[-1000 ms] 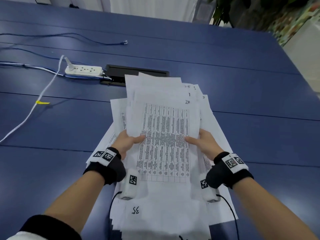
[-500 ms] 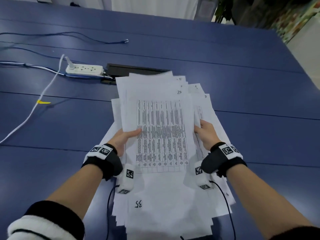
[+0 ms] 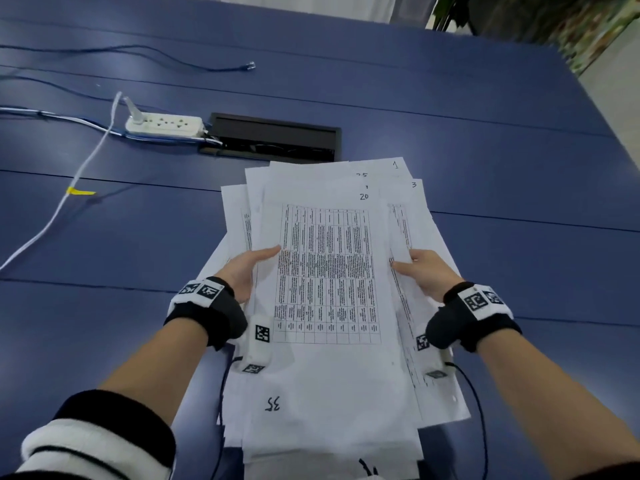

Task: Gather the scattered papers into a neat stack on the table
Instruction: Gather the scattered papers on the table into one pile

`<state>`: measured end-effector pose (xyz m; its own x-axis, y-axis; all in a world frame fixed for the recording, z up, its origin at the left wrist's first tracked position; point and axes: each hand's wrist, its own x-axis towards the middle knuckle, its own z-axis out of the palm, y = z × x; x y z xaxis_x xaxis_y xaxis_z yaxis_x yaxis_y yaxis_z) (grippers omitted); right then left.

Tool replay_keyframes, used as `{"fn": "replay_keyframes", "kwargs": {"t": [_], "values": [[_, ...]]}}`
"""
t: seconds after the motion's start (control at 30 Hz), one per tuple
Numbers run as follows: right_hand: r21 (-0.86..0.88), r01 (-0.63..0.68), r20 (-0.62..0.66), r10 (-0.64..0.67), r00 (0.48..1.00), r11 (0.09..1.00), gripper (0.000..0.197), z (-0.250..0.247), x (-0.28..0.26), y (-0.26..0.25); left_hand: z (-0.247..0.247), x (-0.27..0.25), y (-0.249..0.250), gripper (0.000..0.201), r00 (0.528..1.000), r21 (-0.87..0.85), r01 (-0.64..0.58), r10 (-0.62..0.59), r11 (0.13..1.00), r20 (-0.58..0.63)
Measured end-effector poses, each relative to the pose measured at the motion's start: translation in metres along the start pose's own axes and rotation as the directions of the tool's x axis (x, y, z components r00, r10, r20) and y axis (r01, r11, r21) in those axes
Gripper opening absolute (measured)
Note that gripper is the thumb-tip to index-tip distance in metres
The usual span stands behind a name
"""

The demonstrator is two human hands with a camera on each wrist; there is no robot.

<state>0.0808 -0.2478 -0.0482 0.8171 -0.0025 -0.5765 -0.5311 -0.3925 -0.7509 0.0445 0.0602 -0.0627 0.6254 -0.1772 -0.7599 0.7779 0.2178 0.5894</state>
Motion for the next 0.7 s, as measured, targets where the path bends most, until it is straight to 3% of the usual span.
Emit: {"fn": "replay_keyframes", "kwargs": {"t": [0.03,0.07,0.13,0.2,0.33,0.4,0.53,0.63,0.7], "values": [[-0.023,0.026,-0.039,-0.027,0.999,0.999,0.027,0.005,-0.002,0.003,0.006,-0.001,-0.002,0.092,1.0,0.029,0.003,-0.003,1.0,-0.02],[-0.031,0.055,-0.081,-0.058,0.995,0.998,0.03,0.01,-0.003,0.005,0.01,-0.003,-0.005,0.086,0.999,0.025,-0.011,0.012,1.0,-0.038],[0.025,0.062,-0.105,-0.06,0.993,0.998,0.031,0.015,-0.007,0.008,0.019,-0.013,-0.007,0.056,0.999,-0.019,-0.026,0.026,0.999,-0.027],[0.058,0.068,-0.101,-0.062,0.993,0.996,0.031,0.01,-0.009,0.011,0.016,-0.016,-0.013,0.041,0.998,-0.048,-0.056,0.057,0.997,0.03],[-0.224,0.182,-0.283,-0.243,0.928,0.957,0.035,0.002,-0.006,0.003,0.012,-0.01,-0.01,0.035,0.975,0.014,-0.189,0.189,0.982,-0.119],[-0.339,0.199,-0.202,-0.278,0.939,0.919,0.036,0.008,-0.002,-0.008,0.015,-0.006,-0.01,0.035,0.961,0.075,-0.209,0.219,0.975,-0.169],[-0.314,0.092,-0.083,-0.124,0.989,0.945,0.054,0.02,0.007,-0.027,0.014,-0.005,-0.01,0.03,0.966,0.123,-0.191,0.209,0.974,-0.152],[-0.291,0.062,-0.069,-0.085,0.994,0.955,0.034,0.024,0.015,-0.032,0.006,-0.008,-0.005,0.028,0.985,0.129,-0.145,0.155,0.981,-0.071],[-0.349,0.06,-0.047,-0.081,0.996,0.935,0.037,0.025,0.018,-0.031,0.005,-0.007,-0.003,0.031,0.989,0.11,-0.142,0.146,0.984,-0.032]]}}
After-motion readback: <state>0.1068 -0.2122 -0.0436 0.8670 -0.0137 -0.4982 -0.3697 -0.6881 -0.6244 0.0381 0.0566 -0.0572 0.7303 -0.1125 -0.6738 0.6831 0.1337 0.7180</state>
